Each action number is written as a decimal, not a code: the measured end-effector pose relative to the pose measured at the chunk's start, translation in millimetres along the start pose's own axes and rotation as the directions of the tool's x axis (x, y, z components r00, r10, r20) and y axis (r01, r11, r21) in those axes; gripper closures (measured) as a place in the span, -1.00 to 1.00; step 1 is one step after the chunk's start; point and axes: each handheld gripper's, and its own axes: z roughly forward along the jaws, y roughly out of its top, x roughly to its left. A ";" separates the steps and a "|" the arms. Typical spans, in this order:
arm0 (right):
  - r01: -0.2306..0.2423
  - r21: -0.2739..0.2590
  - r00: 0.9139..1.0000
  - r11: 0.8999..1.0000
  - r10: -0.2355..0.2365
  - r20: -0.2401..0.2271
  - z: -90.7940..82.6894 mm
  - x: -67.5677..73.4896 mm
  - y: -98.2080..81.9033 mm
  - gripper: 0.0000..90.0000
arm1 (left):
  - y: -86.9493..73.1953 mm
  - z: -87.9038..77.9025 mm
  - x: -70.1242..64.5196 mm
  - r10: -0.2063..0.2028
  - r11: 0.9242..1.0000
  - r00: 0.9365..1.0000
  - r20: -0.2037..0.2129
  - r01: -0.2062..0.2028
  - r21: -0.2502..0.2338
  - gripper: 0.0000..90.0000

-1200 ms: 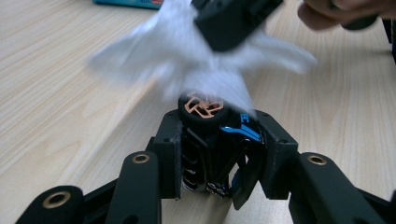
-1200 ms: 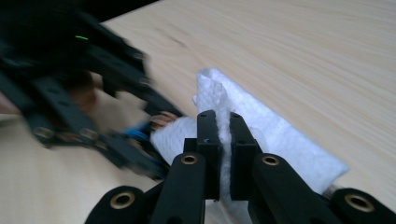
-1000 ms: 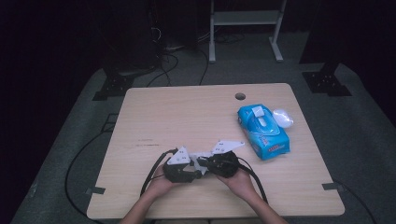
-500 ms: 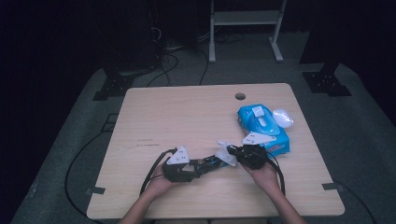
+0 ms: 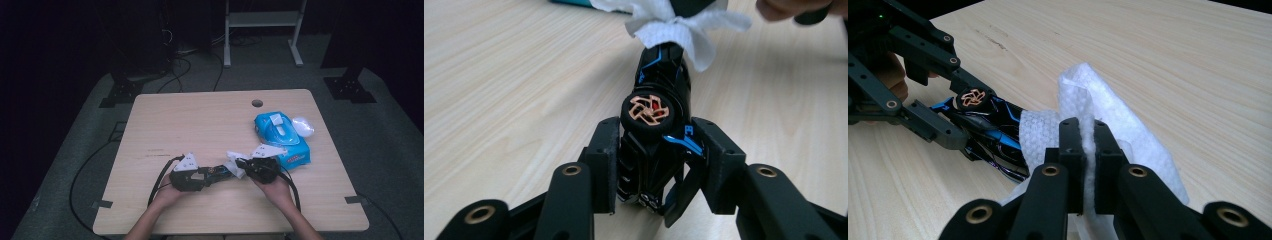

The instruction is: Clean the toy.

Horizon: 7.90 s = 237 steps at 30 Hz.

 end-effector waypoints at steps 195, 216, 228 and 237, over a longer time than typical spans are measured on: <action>0.050 0.110 0.996 0.993 -0.041 -0.079 59.3 26.6 15.8 0.89 | -4.0 19.9 -9.4 0.193 0.974 0.980 -0.049 -0.185 0.131 -0.41; 0.076 0.126 0.997 0.989 -0.080 0.024 56.3 16.2 16.8 0.90 | -4.2 19.6 -8.9 0.193 0.974 0.980 -0.051 -0.185 0.129 -0.41; 0.043 0.126 0.997 0.991 -0.051 0.057 25.8 -4.2 -2.4 0.89 | -3.6 20.0 -10.9 0.207 0.971 0.977 -0.054 -0.199 0.134 -0.41; 0.075 0.126 0.997 0.989 -0.071 -0.035 16.0 10.7 -13.7 0.89 | -3.1 20.2 -11.4 0.213 0.969 0.975 -0.058 -0.203 0.138 -0.41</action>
